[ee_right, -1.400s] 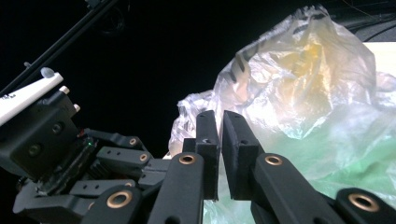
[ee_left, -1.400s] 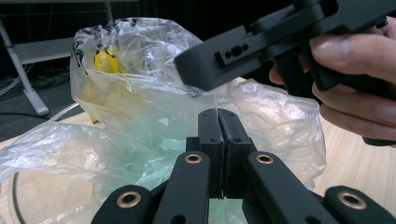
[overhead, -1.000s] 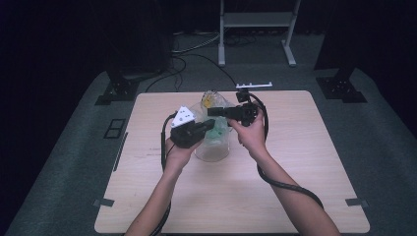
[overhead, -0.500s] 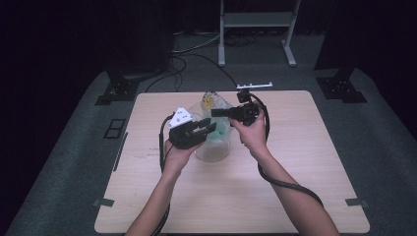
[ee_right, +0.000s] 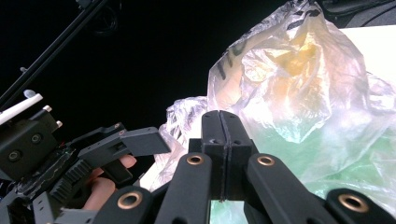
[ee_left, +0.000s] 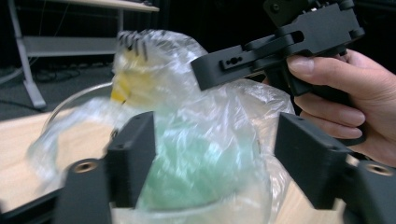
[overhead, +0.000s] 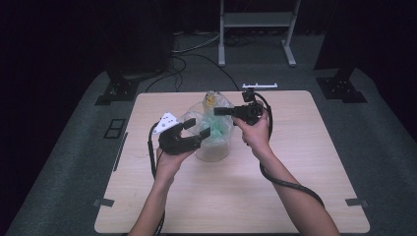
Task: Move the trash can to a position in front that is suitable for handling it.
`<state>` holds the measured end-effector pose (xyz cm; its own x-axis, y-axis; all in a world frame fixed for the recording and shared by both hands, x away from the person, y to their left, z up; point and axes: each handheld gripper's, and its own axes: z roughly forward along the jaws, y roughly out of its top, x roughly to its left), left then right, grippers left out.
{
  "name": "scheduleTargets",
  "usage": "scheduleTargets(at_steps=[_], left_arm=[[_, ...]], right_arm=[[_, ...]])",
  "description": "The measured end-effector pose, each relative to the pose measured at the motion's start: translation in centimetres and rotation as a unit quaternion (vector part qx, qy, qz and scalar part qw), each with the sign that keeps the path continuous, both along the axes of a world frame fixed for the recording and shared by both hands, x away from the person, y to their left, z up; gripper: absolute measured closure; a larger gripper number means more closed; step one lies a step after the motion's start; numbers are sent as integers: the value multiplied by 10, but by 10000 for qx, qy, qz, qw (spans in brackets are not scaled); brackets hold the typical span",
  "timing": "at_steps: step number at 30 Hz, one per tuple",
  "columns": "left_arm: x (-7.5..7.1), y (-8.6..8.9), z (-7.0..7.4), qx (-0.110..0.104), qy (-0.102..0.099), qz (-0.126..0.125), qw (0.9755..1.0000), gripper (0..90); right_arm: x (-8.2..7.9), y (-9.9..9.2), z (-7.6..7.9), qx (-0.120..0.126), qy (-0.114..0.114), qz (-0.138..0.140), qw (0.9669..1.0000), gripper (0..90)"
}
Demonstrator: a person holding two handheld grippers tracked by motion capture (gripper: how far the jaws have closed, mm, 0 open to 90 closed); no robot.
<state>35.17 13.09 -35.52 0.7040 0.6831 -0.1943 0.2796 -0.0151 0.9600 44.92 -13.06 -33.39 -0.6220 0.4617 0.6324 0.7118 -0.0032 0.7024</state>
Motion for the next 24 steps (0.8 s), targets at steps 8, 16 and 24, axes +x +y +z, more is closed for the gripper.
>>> scheduleTargets(at_steps=[8,16,24], left_arm=[[-11,14,0,-52,-89,105,9999,200],[-13,20,-11,-78,13,190,9998,160],[-14,26,-14,-5,-13,234,9997,158]], right_arm=[[2,-4,3,155,36,-84,9998,900],[2,-7,7,231,-26,-128,9996,900],[0,-12,15,435,-65,-121,9990,900]])
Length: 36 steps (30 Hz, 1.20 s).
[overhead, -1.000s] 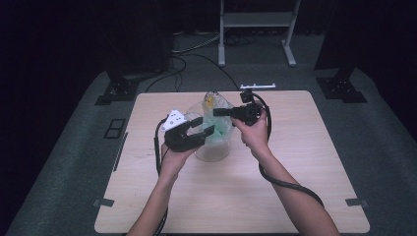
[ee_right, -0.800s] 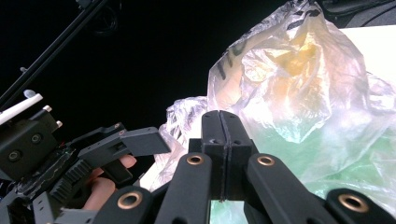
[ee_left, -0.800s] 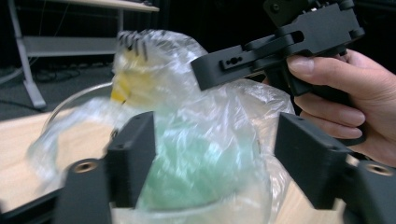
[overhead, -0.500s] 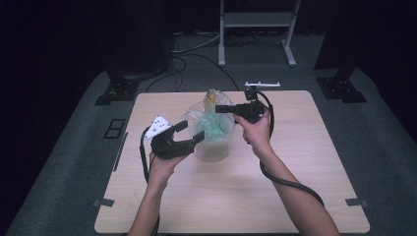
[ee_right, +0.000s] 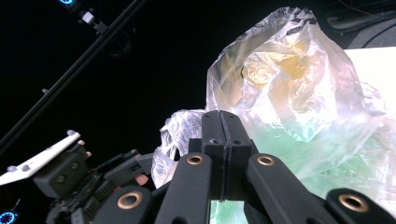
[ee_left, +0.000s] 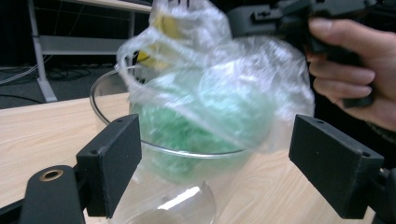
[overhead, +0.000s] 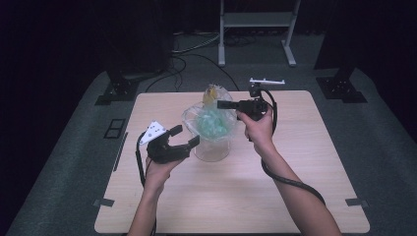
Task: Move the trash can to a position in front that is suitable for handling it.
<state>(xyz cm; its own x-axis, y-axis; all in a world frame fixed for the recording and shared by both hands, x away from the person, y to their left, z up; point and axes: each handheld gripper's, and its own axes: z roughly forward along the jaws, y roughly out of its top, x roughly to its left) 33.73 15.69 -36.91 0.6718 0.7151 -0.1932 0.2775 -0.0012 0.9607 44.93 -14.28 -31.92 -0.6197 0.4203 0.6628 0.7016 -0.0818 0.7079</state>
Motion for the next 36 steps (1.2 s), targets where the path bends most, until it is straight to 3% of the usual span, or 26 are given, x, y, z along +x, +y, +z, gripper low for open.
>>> scheduleTargets(at_steps=[2,14,24,36], left_arm=[[1,-1,0,32,27,65,10000,93],[2,3,-1,55,45,-142,9999,93],[5,8,-4,40,62,-152,9999,93],[8,10,-7,-2,105,-172,9998,93]], right_arm=[[-1,-1,3,25,-35,-16,10000,900],[-5,-8,20,210,-188,-38,9996,900],[-11,-14,35,328,-327,15,9989,900],[-22,-39,58,397,-565,-62,9976,900]])
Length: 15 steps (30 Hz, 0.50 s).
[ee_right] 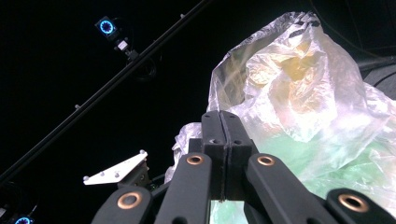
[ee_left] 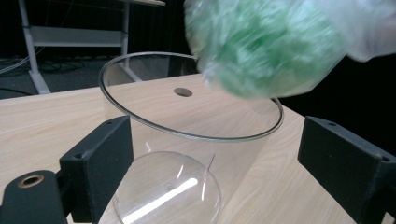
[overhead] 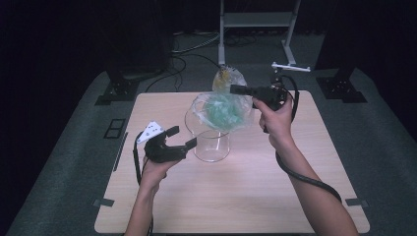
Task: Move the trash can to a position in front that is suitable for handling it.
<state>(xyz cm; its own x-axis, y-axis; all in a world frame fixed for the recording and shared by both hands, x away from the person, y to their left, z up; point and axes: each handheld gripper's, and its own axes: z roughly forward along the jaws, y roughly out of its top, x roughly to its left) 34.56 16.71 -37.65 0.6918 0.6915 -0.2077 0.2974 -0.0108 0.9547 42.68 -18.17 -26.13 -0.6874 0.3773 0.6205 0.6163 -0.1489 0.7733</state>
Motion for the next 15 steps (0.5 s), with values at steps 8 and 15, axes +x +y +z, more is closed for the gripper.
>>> scheduleTargets(at_steps=[8,15], left_arm=[[-1,4,1,-14,-34,-9,10000,93],[0,4,0,-50,-4,-25,10000,93]], right_arm=[[-8,-26,12,40,-82,-149,9998,900],[-11,-48,17,56,-102,-330,9994,900]])
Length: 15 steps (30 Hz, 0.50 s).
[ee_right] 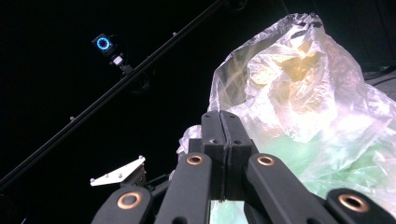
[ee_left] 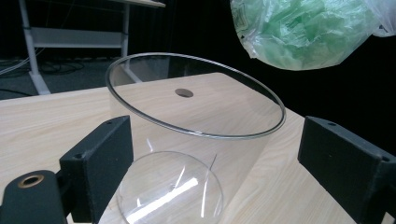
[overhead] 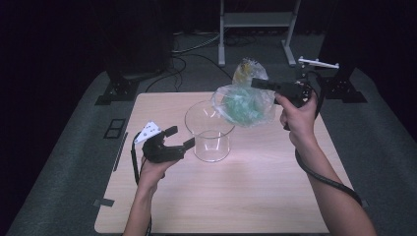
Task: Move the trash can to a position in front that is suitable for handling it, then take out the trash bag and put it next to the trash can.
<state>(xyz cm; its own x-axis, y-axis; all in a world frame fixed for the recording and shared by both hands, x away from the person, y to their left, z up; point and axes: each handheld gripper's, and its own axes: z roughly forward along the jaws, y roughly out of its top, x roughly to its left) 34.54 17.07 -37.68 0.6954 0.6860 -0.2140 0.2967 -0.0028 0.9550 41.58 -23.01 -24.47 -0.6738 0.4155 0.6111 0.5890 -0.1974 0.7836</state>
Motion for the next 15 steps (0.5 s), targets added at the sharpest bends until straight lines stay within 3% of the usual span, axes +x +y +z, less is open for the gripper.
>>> scheduleTargets(at_steps=[6,15], left_arm=[[2,-1,-3,23,73,-12,10000,93],[2,-1,-3,21,72,-31,10000,93]], right_arm=[[-2,-15,4,32,-30,-89,10000,900],[-4,-27,-2,46,53,-188,9998,900]])
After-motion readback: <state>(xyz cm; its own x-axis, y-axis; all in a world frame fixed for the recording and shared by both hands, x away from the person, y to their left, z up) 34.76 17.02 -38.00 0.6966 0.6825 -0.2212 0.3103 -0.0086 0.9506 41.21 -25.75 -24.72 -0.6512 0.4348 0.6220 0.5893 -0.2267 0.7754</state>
